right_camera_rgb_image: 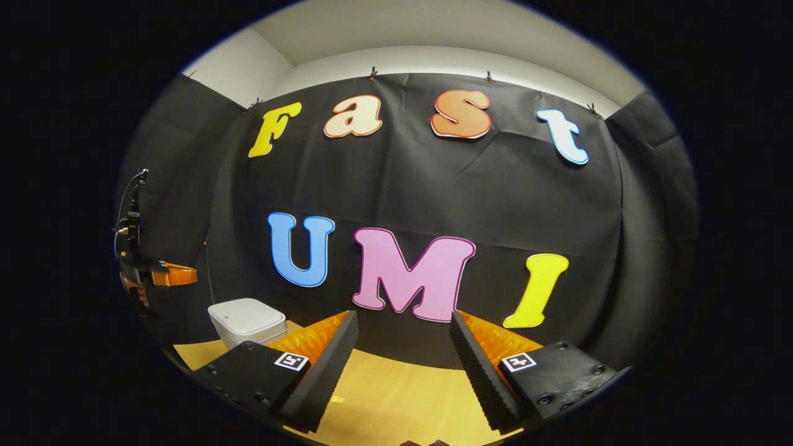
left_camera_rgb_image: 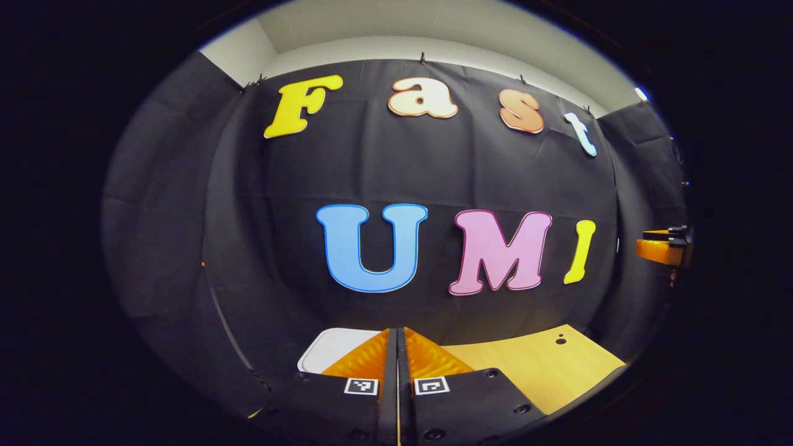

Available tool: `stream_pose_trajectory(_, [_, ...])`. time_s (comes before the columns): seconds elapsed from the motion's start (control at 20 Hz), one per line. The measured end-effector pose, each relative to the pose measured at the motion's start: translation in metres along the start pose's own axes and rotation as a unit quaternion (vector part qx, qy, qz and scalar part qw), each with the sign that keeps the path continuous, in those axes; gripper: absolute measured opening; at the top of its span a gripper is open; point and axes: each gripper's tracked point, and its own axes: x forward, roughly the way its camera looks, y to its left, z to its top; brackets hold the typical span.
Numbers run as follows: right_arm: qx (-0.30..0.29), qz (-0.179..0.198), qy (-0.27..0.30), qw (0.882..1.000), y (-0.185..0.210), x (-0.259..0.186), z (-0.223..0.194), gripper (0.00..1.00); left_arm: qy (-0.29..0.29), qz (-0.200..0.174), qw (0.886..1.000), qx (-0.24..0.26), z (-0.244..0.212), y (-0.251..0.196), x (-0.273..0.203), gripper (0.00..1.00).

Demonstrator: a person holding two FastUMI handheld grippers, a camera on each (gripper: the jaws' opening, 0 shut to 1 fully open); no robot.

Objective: Press the lid of the desktop garbage bin to open it, pick up the crumpled paper on the desktop and throw it into the bin, then pick up the pop can on the desktop and drop it into the bin, and finally close the garbage bin lid.

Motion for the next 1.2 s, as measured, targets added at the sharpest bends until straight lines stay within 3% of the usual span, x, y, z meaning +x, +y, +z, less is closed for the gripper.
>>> stream_pose_trajectory(0.25, [0.013, 0.014, 0.044, 0.999, 0.004, 0.03, -0.034, 0.97, 0.081, -0.004, 0.996, 0.023, -0.037, 0.024, 0.068, 0.06])
stream_pose_trajectory(0.55, [0.018, -0.021, 0.042, 0.999, 0.001, 0.036, -0.033, 0.97, 0.169, -0.011, 0.986, -0.009, -0.099, 0.044, 0.116, 0.06])
stream_pose_trajectory(0.85, [0.006, -0.038, 0.053, 0.998, 0.014, 0.04, -0.037, 0.97, 0.222, -0.016, 0.975, 0.001, -0.138, 0.055, 0.122, 0.06])
stream_pose_trajectory(0.95, [0.0, -0.036, 0.059, 0.998, 0.026, 0.045, -0.04, 0.96, 0.266, -0.006, 0.964, -0.003, -0.164, 0.064, 0.115, 0.06])
stream_pose_trajectory(1.05, [-0.001, -0.027, 0.068, 0.997, 0.039, 0.044, -0.041, 0.97, 0.247, 0.001, 0.969, 0.009, -0.163, 0.069, 0.118, 0.08])
stream_pose_trajectory(1.2, [0.0, -0.014, 0.07, 0.997, 0.055, 0.042, -0.042, 0.96, 0.273, 0.015, 0.962, 0.016, -0.172, 0.068, 0.11, 0.06])
